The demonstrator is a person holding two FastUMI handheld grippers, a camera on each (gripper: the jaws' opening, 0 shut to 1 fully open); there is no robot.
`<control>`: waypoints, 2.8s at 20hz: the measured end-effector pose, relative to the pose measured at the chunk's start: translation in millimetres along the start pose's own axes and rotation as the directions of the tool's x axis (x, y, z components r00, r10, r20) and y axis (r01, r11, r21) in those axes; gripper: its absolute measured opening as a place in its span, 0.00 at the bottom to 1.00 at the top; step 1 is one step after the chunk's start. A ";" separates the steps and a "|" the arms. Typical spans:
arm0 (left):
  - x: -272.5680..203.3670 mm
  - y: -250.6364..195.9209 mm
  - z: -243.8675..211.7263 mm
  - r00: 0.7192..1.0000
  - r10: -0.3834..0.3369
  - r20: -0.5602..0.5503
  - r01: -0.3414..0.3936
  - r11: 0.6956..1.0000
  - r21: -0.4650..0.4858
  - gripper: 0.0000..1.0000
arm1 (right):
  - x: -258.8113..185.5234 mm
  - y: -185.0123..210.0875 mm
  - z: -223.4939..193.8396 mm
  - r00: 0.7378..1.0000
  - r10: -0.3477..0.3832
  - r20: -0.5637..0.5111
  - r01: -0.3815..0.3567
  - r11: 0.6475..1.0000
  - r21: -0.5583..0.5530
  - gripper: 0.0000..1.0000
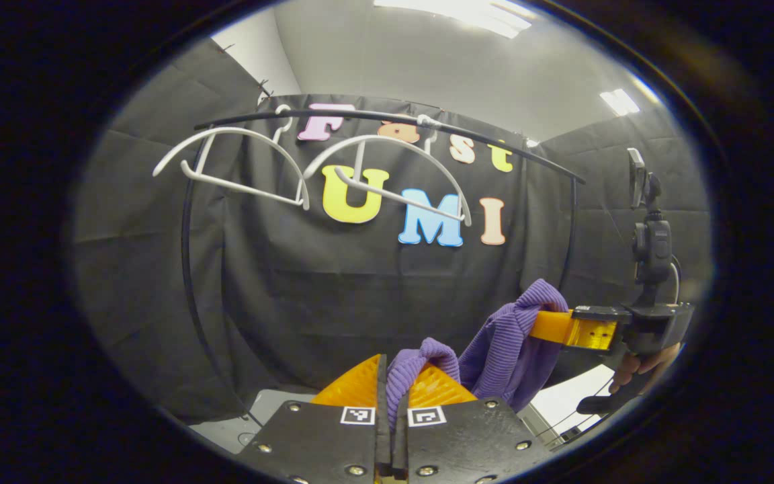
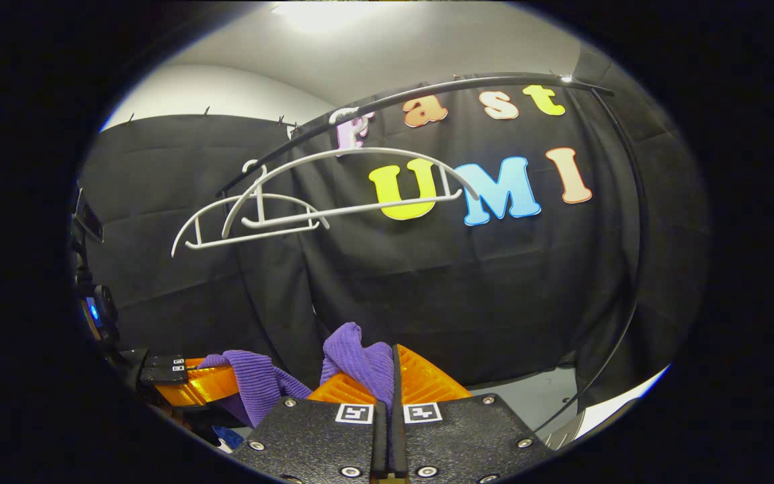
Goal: Grasp the clothes on the hanger with both hands and then place them into the laundry hamper below.
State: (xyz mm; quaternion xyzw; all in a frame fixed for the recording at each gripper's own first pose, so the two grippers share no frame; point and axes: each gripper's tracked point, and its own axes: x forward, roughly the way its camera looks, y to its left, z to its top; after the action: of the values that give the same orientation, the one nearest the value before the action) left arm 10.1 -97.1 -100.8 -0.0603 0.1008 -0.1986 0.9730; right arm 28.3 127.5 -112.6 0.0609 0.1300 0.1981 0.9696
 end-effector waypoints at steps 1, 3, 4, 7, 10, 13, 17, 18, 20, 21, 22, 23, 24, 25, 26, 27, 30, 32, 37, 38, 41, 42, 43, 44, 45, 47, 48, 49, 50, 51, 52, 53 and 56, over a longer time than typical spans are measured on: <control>-0.6 0.4 -10.2 1.000 -0.001 -0.011 0.000 1.000 -0.006 0.02 | -1.3 -0.1 -9.6 1.000 -0.011 -0.006 0.011 1.000 -0.019 0.02; -1.3 2.3 -30.1 0.999 0.000 -0.039 0.000 1.000 -0.015 0.07 | 5.3 -0.6 -27.6 0.999 -0.022 -0.029 0.021 0.999 -0.034 0.02; -2.1 3.0 -40.8 0.998 -0.001 -0.055 0.000 1.000 -0.019 0.03 | 3.1 0.5 -39.2 0.999 -0.025 -0.046 0.023 0.999 -0.037 0.02; -8.2 0.8 -67.8 0.994 -0.002 -0.107 0.000 1.000 -0.023 0.03 | -13.6 4.2 -72.3 0.994 -0.037 -0.098 0.033 0.999 -0.038 0.02; -10.5 1.1 -91.2 0.989 -0.001 -0.151 0.000 1.000 -0.013 0.03 | -19.3 -2.3 -98.8 0.986 -0.060 -0.155 0.056 0.998 -0.033 0.02; -11.1 1.3 -115.6 0.981 -0.010 -0.194 0.011 1.000 0.004 0.03 | -25.8 -10.3 -119.4 0.977 -0.081 -0.196 0.076 0.997 -0.031 0.02; -14.4 5.1 -163.8 0.962 -0.011 -0.273 0.015 1.000 0.011 0.03 | -27.1 -22.7 -158.3 0.960 -0.113 -0.257 0.104 0.993 -0.049 0.02; -15.2 9.3 -176.0 0.954 -0.006 -0.299 0.010 1.000 0.013 0.03 | -28.2 -26.5 -170.5 0.953 -0.126 -0.277 0.114 0.992 -0.058 0.02; -19.3 15.8 -195.9 0.941 0.009 -0.337 -0.003 1.000 0.019 0.03 | -29.2 -33.1 -193.5 0.936 -0.143 -0.320 0.127 0.989 -0.071 0.02; -20.9 20.6 -206.5 0.934 0.018 -0.358 -0.010 1.000 0.026 0.03 | -28.4 -36.6 -203.5 0.929 -0.148 -0.339 0.129 0.989 -0.077 0.02; -21.6 23.5 -217.1 0.925 0.025 -0.379 -0.015 0.999 0.030 0.07 | -29.1 -37.1 -216.8 0.920 -0.154 -0.361 0.131 0.988 -0.086 0.02; -23.7 28.3 -225.9 0.916 0.034 -0.400 -0.022 0.999 0.033 0.03 | -29.2 -37.2 -230.0 0.909 -0.157 -0.386 0.130 0.987 -0.096 0.02; -22.2 33.8 -233.7 0.907 0.042 -0.419 -0.030 0.999 0.037 0.03 | -28.7 -37.3 -242.4 0.898 -0.158 -0.410 0.125 0.987 -0.105 0.02; -21.1 37.8 -244.7 0.898 0.053 -0.437 -0.039 0.998 0.041 0.03 | -29.1 -37.8 -254.6 0.887 -0.160 -0.433 0.122 0.986 -0.115 0.02; -20.4 42.5 -254.1 0.889 0.062 -0.454 -0.048 0.998 0.043 0.03 | -28.2 -37.2 -265.6 0.876 -0.161 -0.454 0.118 0.985 -0.122 0.02; -18.8 47.6 -261.4 0.880 0.069 -0.470 -0.056 0.998 0.042 0.03 | -28.3 -37.0 -275.4 0.865 -0.164 -0.473 0.118 0.985 -0.127 0.02; -13.5 56.2 -284.2 0.853 0.090 -0.514 -0.072 0.996 0.055 0.03 | -25.5 -37.2 -295.4 0.836 -0.173 -0.522 0.127 0.984 -0.122 0.02; -14.5 58.3 -293.1 0.836 0.102 -0.539 -0.080 0.995 0.063 0.03 | -24.1 -38.8 -306.0 0.814 -0.181 -0.552 0.140 0.983 -0.117 0.02; -10.4 61.1 -315.0 0.795 0.128 -0.593 -0.085 0.991 0.100 0.05 | -24.7 -33.8 -319.9 0.785 -0.174 -0.595 0.143 0.985 -0.098 0.04; -11.1 60.4 -316.5 0.790 0.124 -0.600 -0.080 0.992 0.099 0.06 | -23.1 -33.9 -321.3 0.782 -0.172 -0.599 0.140 0.985 -0.100 0.04; -19.9 60.0 -317.7 0.778 0.121 -0.617 -0.083 0.993 0.090 0.12 | -25.5 -34.3 -329.7 0.766 -0.155 -0.624 0.128 0.988 -0.089 0.08; -18.8 62.2 -315.8 0.778 0.127 -0.615 -0.091 0.992 0.090 0.31 | -31.6 -30.0 -333.3 0.762 -0.139 -0.632 0.119 0.990 -0.073 0.13; -17.8 64.6 -313.4 0.785 0.131 -0.605 -0.099 0.991 0.087 0.50 | -34.9 -29.5 -336.1 0.761 -0.129 -0.636 0.112 0.991 -0.067 0.28; -17.1 67.6 -308.9 0.792 0.141 -0.594 -0.109 0.990 0.089 0.70 | -43.4 -29.2 -339.1 0.755 -0.130 -0.642 0.109 0.991 -0.072 0.44; -20.1 72.0 -307.6 0.798 0.148 -0.584 -0.116 0.989 0.092 0.89 | -47.3 -30.7 -337.9 0.761 -0.133 -0.635 0.111 0.991 -0.075 0.60; -25.5 78.0 -301.8 0.806 0.158 -0.571 -0.125 0.987 0.096 0.95 | -57.8 -36.3 -332.4 0.767 -0.153 -0.623 0.132 0.988 -0.081 0.92; -26.9 80.1 -300.1 0.809 0.160 -0.566 -0.128 0.987 0.097 0.90 | -59.4 -39.0 -330.3 0.773 -0.160 -0.614 0.146 0.987 -0.074 0.95; -28.3 81.8 -298.2 0.812 0.164 -0.560 -0.130 0.986 0.100 0.90 | -59.1 -41.3 -326.1 0.777 -0.168 -0.606 0.160 0.985 -0.067 0.95; -27.7 83.9 -296.2 0.814 0.167 -0.556 -0.131 0.986 0.104 0.90 | -57.3 -43.2 -323.4 0.781 -0.175 -0.599 0.172 0.983 -0.063 0.95; -25.4 85.2 -293.5 0.816 0.169 -0.552 -0.133 0.985 0.105 0.90 | -54.8 -44.4 -319.6 0.786 -0.183 -0.591 0.182 0.981 -0.061 0.95; -24.0 85.8 -290.9 0.819 0.169 -0.548 -0.134 0.986 0.104 0.90 | -51.0 -45.7 -315.8 0.790 -0.188 -0.584 0.189 0.980 -0.060 0.95; -23.8 85.3 -289.8 0.821 0.168 -0.545 -0.135 0.986 0.101 0.90 | -47.9 -45.9 -311.7 0.793 -0.191 -0.578 0.193 0.979 -0.059 0.95; -21.1 86.6 -282.0 0.831 0.167 -0.531 -0.130 0.986 0.108 0.90 | -44.8 -42.7 -303.9 0.804 -0.194 -0.563 0.194 0.979 -0.062 0.95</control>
State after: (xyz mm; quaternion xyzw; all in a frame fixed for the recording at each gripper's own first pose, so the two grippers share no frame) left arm -38.6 -31.4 -385.1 0.0384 0.3670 -0.1346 0.9196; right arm -79.7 90.8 -401.0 -0.0148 0.4169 0.1072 0.9025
